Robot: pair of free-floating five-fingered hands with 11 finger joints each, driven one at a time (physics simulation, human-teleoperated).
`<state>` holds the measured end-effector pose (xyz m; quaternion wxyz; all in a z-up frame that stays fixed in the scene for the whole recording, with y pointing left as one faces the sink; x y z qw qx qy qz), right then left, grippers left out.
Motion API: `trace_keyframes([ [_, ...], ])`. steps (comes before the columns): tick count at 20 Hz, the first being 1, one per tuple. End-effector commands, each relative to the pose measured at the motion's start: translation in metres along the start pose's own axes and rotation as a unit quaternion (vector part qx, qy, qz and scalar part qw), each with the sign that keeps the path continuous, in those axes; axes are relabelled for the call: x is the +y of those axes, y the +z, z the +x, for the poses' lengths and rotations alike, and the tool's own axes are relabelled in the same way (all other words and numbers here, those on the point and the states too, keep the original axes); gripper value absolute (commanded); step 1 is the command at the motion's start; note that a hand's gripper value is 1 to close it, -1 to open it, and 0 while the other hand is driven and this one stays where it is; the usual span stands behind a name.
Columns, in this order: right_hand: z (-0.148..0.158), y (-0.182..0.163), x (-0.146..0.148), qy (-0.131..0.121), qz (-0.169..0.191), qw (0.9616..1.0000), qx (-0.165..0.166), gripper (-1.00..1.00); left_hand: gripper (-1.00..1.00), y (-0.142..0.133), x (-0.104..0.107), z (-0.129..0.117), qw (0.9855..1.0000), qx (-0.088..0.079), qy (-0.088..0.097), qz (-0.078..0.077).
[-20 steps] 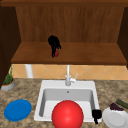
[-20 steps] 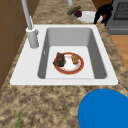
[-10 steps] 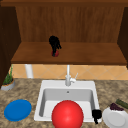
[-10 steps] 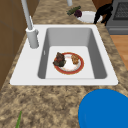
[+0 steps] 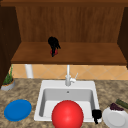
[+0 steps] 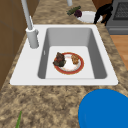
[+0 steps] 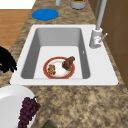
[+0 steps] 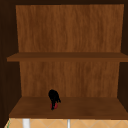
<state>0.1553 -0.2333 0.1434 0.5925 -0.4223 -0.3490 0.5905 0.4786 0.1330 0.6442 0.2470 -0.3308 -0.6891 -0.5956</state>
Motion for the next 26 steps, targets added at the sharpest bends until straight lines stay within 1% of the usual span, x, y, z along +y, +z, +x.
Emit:
trace_keyframes([
  [1,0.000,0.000,0.000,0.000,0.000,1.0000,0.000,0.00,-1.00,0.013,-0.013,-0.005,0.9998,-0.015,0.005,0.015],
  [2,0.000,0.000,0.000,0.000,0.000,1.0000,0.000,0.00,-1.00,0.016,-0.022,0.000,0.9998,-0.015,-0.001,0.013],
  [3,0.000,0.000,0.000,0.000,0.000,1.0000,0.000,0.00,1.00,0.020,-0.029,0.002,0.9998,-0.016,-0.002,0.013],
  [4,0.000,0.000,0.000,0.000,0.000,1.0000,0.000,0.00,1.00,0.025,-0.036,0.004,0.9997,-0.022,-0.011,0.001],
  [5,0.000,0.000,0.000,0.000,0.000,1.0000,0.000,0.00,1.00,0.027,-0.040,0.006,0.9987,-0.029,-0.042,-0.004],
  [6,0.000,0.000,0.000,0.000,0.000,1.0000,0.000,0.00,1.00,0.025,-0.042,0.008,0.9971,-0.030,-0.070,-0.008],
  [7,0.000,0.000,0.000,0.000,0.000,1.0000,0.000,0.00,1.00,0.022,-0.046,0.010,0.9946,-0.025,-0.100,-0.011],
  [8,0.000,0.000,0.000,0.000,0.000,1.0000,0.000,0.00,1.00,0.021,-0.048,0.011,0.9917,-0.024,-0.126,-0.011],
  [9,0.000,0.000,0.000,0.000,0.000,1.0000,0.000,0.00,1.00,0.021,-0.049,0.012,0.9889,-0.024,-0.147,-0.011],
  [10,0.000,0.000,0.000,0.000,0.000,1.0000,0.000,0.00,1.00,0.022,-0.049,0.012,0.9864,-0.026,-0.162,-0.011],
  [11,0.000,0.000,0.000,0.000,0.000,1.0000,0.000,0.00,1.00,0.022,-0.047,0.019,0.9837,-0.026,-0.178,-0.009],
  [12,0.000,0.000,0.000,0.000,0.000,1.0000,0.000,0.00,1.00,0.024,-0.047,0.017,0.9815,-0.026,-0.189,-0.004],
  [13,0.000,0.000,0.000,0.000,0.000,1.0000,0.000,0.00,1.00,0.021,-0.048,0.028,0.9780,-0.027,-0.206,-0.013],
  [14,0.000,0.000,0.000,0.000,0.000,1.0000,0.000,0.00,1.00,0.030,-0.037,0.020,0.9772,-0.041,-0.207,-0.022],
  [15,0.000,0.000,0.000,0.000,0.000,1.0000,0.000,0.00,1.00,0.023,-0.036,0.023,0.9764,-0.036,-0.212,-0.020],
  [16,0.000,0.000,0.000,0.000,0.000,1.0000,0.000,0.00,1.00,0.022,-0.034,0.025,0.9782,-0.022,-0.205,-0.025],
  [17,0.000,0.000,0.000,0.000,0.000,1.0000,0.000,0.00,1.00,0.022,-0.030,0.027,0.9795,-0.019,-0.199,-0.025],
  [18,0.000,0.000,0.000,0.000,0.000,1.0000,0.000,0.00,1.00,0.024,-0.029,0.023,0.9800,-0.017,-0.197,-0.020],
  [19,0.000,0.000,0.000,0.000,0.000,1.0000,0.000,0.00,1.00,0.024,-0.027,0.023,0.9794,-0.016,-0.200,-0.019],
  [20,0.000,0.000,0.000,0.000,0.000,1.0000,0.000,0.00,1.00,0.025,-0.024,0.022,0.9801,-0.012,-0.197,-0.019],
  [21,0.000,0.000,0.000,0.000,0.000,1.0000,0.000,0.00,1.00,0.025,-0.015,0.024,0.9808,-0.010,-0.194,-0.019],
  [22,0.000,0.000,0.000,0.000,0.000,1.0000,0.000,0.00,1.00,0.026,-0.009,0.028,0.9821,-0.005,-0.187,-0.022],
  [23,0.000,0.000,0.000,0.000,0.000,1.0000,0.000,0.00,1.00,0.027,-0.005,0.030,0.9824,-0.005,-0.185,-0.026],
  [24,0.000,0.000,0.000,0.000,0.000,1.0000,0.000,0.00,1.00,0.029,-0.003,0.033,0.9832,0.001,-0.180,-0.027],
  [26,0.000,0.000,0.000,0.000,0.000,1.0000,0.000,0.00,1.00,0.030,-0.002,0.040,0.9850,0.006,-0.170,-0.026],
])
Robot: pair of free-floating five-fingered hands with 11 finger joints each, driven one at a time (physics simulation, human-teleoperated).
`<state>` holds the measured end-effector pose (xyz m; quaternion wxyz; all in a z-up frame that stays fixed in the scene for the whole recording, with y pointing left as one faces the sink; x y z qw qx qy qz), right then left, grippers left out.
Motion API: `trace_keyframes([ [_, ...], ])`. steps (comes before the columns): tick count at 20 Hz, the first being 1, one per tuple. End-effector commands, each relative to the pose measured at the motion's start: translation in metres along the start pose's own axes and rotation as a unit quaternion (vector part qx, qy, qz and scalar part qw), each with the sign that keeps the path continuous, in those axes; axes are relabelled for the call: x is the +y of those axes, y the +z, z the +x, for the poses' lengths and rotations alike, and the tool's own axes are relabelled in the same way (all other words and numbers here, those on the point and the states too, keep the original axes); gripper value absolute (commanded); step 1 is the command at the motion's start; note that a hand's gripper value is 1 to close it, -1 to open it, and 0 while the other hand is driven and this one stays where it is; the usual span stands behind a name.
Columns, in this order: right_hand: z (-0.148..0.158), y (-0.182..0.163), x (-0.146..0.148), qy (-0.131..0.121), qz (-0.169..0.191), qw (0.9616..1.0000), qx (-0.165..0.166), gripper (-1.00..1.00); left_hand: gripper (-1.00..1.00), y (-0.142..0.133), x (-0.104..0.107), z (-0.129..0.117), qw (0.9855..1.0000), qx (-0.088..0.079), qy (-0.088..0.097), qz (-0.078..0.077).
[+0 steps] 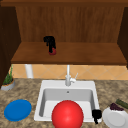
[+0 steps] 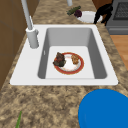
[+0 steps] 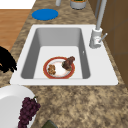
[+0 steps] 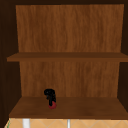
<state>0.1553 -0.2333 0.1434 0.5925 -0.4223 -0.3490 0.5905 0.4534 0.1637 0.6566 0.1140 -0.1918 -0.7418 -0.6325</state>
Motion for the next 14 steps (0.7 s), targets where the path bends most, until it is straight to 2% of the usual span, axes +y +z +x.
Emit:
trace_keyframes([
  [1,0.000,0.000,0.000,0.000,0.000,1.0000,0.000,0.00,1.00,0.003,0.013,0.007,0.9990,0.010,0.035,-0.027],
  [5,0.000,0.000,0.000,0.000,0.000,1.0000,0.000,0.00,1.00,0.011,0.009,0.033,0.9986,0.022,0.039,-0.029],
  [9,0.000,0.000,0.000,0.000,0.000,1.0000,0.000,0.00,1.00,0.027,0.000,0.055,0.9989,0.025,0.027,-0.028],
  [14,0.000,0.000,0.000,0.000,0.000,1.0000,0.000,0.00,1.00,0.049,-0.017,0.081,0.9989,0.024,0.019,-0.035],
])
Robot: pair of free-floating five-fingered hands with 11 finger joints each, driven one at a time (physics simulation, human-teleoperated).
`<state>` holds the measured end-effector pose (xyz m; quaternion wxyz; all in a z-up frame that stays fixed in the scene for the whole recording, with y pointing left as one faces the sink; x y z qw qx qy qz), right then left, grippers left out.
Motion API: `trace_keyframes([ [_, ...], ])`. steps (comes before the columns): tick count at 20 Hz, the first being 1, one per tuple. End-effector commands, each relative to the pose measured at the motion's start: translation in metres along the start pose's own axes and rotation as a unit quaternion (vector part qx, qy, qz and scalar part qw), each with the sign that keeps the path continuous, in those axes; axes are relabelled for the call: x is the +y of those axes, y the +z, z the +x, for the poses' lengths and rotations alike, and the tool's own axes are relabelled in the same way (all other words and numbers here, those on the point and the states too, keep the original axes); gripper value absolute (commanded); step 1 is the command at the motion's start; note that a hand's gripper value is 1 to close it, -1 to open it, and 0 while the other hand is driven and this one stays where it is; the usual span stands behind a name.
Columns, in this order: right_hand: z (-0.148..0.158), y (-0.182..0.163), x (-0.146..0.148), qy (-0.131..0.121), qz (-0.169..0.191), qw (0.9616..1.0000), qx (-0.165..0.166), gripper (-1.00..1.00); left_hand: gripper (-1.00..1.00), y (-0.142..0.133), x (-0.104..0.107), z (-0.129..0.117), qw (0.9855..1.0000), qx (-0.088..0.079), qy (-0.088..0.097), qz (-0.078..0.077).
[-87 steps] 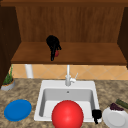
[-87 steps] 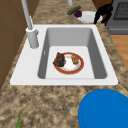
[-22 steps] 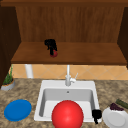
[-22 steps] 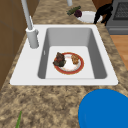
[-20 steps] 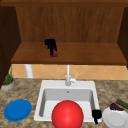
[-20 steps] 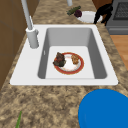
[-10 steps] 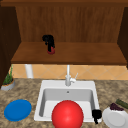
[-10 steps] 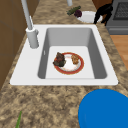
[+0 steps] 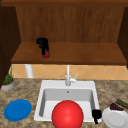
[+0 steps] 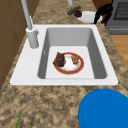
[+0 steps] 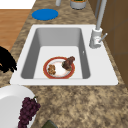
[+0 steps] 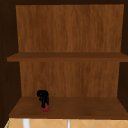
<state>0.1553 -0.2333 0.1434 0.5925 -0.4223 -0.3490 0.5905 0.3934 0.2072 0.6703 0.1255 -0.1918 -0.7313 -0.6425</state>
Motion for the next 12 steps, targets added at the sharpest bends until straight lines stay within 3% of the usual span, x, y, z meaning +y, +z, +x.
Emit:
trace_keyframes([
  [1,0.000,0.000,0.000,0.000,0.000,1.0000,0.000,0.00,1.00,0.017,-0.016,0.021,0.9996,0.013,0.006,-0.025],
  [3,0.000,0.000,0.000,0.000,0.000,1.0000,0.000,0.00,1.00,0.025,-0.036,0.033,0.9996,0.016,-0.007,-0.023],
  [12,0.000,0.000,0.000,0.000,0.000,1.0000,0.000,0.00,1.00,0.063,-0.103,0.084,0.9992,0.021,-0.003,-0.034],
])
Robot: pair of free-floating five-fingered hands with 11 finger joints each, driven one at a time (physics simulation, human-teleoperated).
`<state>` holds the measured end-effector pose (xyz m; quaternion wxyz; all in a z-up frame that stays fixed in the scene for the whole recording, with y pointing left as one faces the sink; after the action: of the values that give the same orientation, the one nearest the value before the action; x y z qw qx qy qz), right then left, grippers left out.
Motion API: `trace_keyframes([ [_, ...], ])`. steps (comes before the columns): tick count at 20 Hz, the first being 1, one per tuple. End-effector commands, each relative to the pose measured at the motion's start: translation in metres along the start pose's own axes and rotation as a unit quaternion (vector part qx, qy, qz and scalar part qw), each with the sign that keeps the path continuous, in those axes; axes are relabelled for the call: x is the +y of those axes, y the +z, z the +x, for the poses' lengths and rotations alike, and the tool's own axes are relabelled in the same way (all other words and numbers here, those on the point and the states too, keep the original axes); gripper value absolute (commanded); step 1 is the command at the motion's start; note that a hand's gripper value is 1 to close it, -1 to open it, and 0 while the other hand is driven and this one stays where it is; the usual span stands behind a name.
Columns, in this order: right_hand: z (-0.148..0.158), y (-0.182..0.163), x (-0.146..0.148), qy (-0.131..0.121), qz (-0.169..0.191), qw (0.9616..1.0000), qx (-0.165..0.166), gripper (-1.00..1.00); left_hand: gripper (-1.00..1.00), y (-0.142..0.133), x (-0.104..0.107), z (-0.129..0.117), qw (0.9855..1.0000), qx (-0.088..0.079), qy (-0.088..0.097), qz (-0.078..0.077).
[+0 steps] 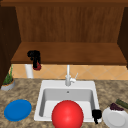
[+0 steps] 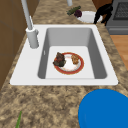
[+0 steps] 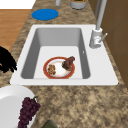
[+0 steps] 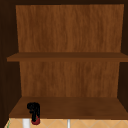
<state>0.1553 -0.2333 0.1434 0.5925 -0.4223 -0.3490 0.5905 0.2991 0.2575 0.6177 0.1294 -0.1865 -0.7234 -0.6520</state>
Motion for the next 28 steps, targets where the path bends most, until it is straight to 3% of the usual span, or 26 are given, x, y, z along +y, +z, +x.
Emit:
trace_keyframes([
  [1,0.000,0.000,0.000,0.000,0.000,1.0000,0.000,0.00,1.00,0.016,-0.028,0.022,0.9996,0.011,-0.003,-0.024],
  [7,0.000,0.000,0.000,0.000,0.000,1.0000,0.000,0.00,1.00,0.051,-0.089,0.036,0.9999,0.006,-0.010,-0.010],
  [8,0.000,0.000,0.000,0.000,0.000,1.0000,0.000,0.00,1.00,0.055,-0.100,0.040,1.0000,0.007,-0.003,-0.004],
  [12,0.000,0.000,0.000,0.000,0.000,1.0000,0.000,0.00,1.00,0.074,-0.131,0.033,0.9999,0.004,0.014,-0.003],
  [13,0.000,0.000,0.000,0.000,0.000,1.0000,0.000,0.00,1.00,0.077,-0.138,0.030,1.0000,0.004,0.002,-0.004],
  [16,0.000,0.000,0.000,0.000,0.000,1.0000,0.000,0.00,1.00,0.097,-0.157,0.015,0.9997,0.016,-0.007,-0.016],
  [18,0.000,0.000,0.000,0.000,0.000,1.0000,0.000,0.00,1.00,0.109,-0.170,0.005,0.9996,0.020,-0.016,-0.010],
  [22,0.000,0.000,0.000,0.000,0.000,1.0000,0.000,0.00,1.00,0.135,-0.199,-0.005,0.9994,0.031,-0.015,-0.001],
  [28,0.000,0.000,0.000,0.000,0.000,1.0000,0.000,0.00,1.00,0.163,-0.255,0.003,0.9986,0.037,-0.035,-0.011],
])
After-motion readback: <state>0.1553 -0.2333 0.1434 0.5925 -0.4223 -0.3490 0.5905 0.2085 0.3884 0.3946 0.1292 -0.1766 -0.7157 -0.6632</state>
